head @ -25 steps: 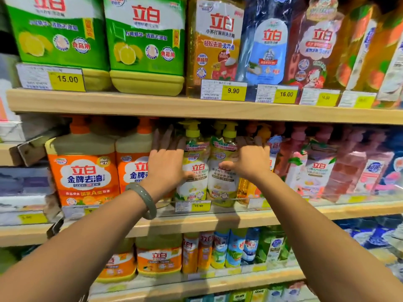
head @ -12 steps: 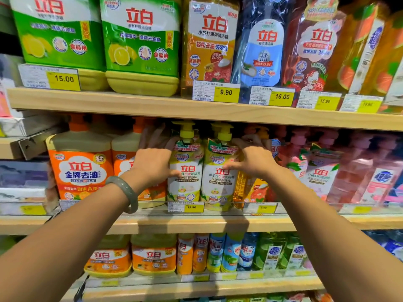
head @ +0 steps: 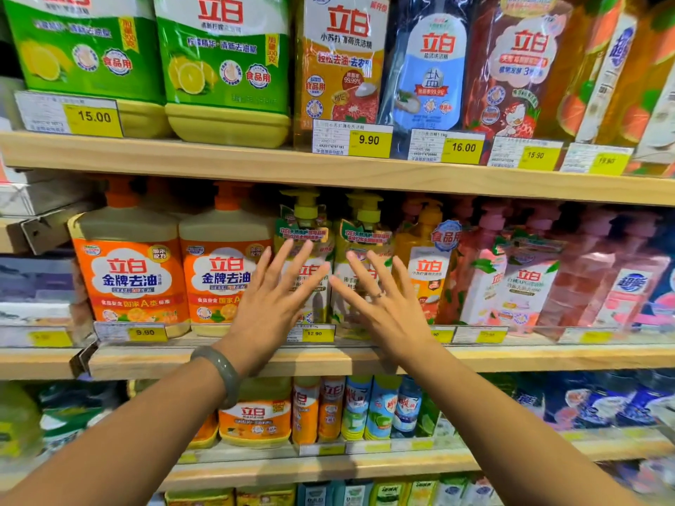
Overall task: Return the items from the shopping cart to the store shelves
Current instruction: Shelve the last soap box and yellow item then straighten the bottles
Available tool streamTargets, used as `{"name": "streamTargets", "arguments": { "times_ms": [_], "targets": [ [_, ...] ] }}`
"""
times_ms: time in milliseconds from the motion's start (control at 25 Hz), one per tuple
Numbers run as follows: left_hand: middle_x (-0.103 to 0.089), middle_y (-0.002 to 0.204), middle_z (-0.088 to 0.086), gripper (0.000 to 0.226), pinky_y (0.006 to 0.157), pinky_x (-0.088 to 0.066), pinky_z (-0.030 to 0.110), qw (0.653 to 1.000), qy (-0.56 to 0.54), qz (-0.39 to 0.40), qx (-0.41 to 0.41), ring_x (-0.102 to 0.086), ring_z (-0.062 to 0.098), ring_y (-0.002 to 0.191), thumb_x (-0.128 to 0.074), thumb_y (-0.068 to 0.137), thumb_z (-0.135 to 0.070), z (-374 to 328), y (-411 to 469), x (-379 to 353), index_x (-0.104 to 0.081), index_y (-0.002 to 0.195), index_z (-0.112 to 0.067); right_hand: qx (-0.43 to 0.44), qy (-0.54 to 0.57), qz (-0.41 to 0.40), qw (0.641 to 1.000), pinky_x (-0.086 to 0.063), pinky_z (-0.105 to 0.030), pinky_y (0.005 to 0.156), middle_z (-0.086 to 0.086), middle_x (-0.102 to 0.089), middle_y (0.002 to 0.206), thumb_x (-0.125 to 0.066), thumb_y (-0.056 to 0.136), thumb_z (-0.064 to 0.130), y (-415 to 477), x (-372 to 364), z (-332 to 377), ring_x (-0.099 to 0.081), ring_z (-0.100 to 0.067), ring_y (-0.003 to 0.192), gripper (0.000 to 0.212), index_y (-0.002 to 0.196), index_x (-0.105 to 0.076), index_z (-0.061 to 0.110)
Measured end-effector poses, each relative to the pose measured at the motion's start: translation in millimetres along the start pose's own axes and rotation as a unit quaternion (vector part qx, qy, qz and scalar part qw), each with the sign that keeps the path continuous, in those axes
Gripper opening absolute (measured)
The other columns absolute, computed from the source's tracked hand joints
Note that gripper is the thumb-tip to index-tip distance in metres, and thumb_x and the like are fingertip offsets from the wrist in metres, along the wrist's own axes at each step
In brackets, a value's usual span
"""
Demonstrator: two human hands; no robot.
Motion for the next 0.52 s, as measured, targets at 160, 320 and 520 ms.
{"name": "streamTargets", "arguments": {
  "times_ms": [160, 320, 520],
  "targets": [
    [-0.029, 0.154, 0.011, 0.107, 0.114, -0.021, 0.050, 0.998, 0.030, 0.046, 0.012, -0.031, 0.038, 0.139, -0.081, 0.062, -0.048, 1, 7, -10, -0.021, 0.148, -0.027, 0.011, -0.022, 0.089, 0.996, -0.022, -0.066, 0.107, -0.002, 0.023, 0.159, -0.091, 0.050, 0.040, 12, -21, -4, 0.006, -0.037, 0.144, 0.143, 0.150, 0.012, 0.036],
    [-0.034, 0.152, 0.012, 0.106, 0.105, -0.037, 0.048, 0.998, 0.029, 0.045, 0.014, -0.037, 0.039, 0.135, -0.081, 0.062, -0.049, 2, 9, -11, -0.021, 0.147, -0.027, 0.056, -0.019, 0.082, 0.995, -0.034, -0.059, 0.104, -0.003, 0.009, 0.161, -0.084, 0.063, 0.022, 5, -27, -15, 0.002, -0.038, 0.145, 0.118, 0.152, -0.008, 0.030],
    [-0.021, 0.152, 0.013, 0.105, 0.113, -0.021, 0.049, 0.999, 0.003, 0.033, 0.023, -0.019, 0.037, 0.137, -0.080, 0.064, -0.048, -1, 13, -6, -0.020, 0.148, -0.027, 0.082, -0.013, 0.072, 0.994, -0.031, -0.058, 0.107, -0.005, 0.010, 0.159, -0.072, 0.076, 0.011, 3, -22, -18, -0.006, -0.036, 0.148, 0.096, 0.152, -0.015, 0.026]
  ]
}}
Point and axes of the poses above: each hand's wrist, its own y-axis towards the middle knuckle, its own x-axis out of the back of the hand, z = x × y, the point moved 6 cm from there along y, towards the middle knuckle
